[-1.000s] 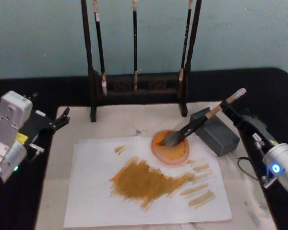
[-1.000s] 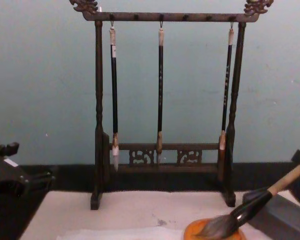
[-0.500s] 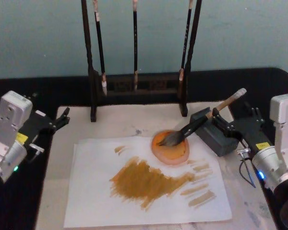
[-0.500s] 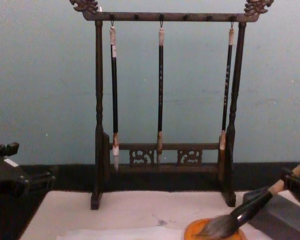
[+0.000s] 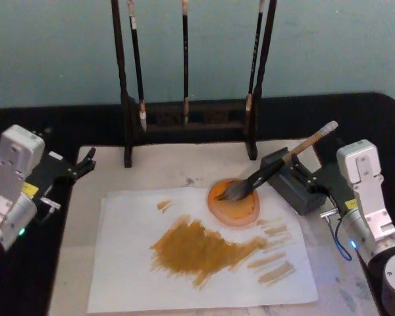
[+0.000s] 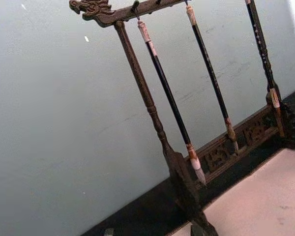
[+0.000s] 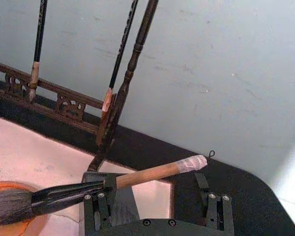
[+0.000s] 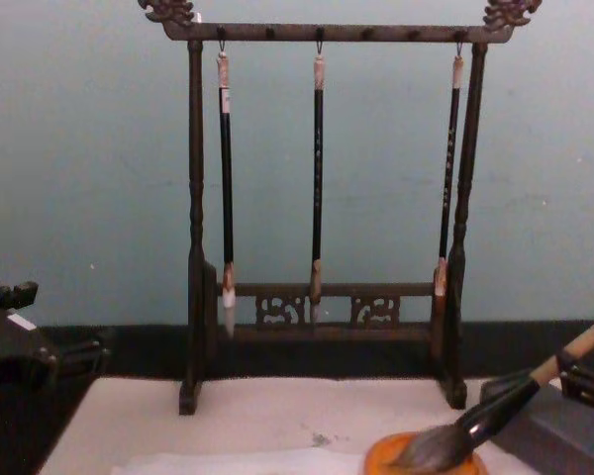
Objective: Pick up the brush from the inkstone, write on the paper, then place the brush back to its original position.
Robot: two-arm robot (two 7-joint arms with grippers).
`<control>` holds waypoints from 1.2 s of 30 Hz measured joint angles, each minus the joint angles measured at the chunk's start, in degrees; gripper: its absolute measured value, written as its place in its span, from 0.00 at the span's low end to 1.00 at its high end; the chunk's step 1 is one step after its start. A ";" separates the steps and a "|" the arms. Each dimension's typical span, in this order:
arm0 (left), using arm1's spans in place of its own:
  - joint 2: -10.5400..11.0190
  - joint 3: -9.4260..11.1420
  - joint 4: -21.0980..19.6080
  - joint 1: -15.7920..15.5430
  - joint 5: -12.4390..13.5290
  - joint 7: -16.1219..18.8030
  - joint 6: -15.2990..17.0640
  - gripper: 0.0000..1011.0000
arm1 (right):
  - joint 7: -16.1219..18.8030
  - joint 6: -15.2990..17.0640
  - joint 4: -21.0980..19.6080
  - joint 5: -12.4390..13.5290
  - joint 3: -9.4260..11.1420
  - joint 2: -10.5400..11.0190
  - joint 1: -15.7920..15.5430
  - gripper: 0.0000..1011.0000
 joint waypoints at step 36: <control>0.00 0.00 0.00 0.00 0.00 0.00 0.00 1.00 | -0.07 0.11 0.25 -1.46 0.04 -0.32 0.10 0.99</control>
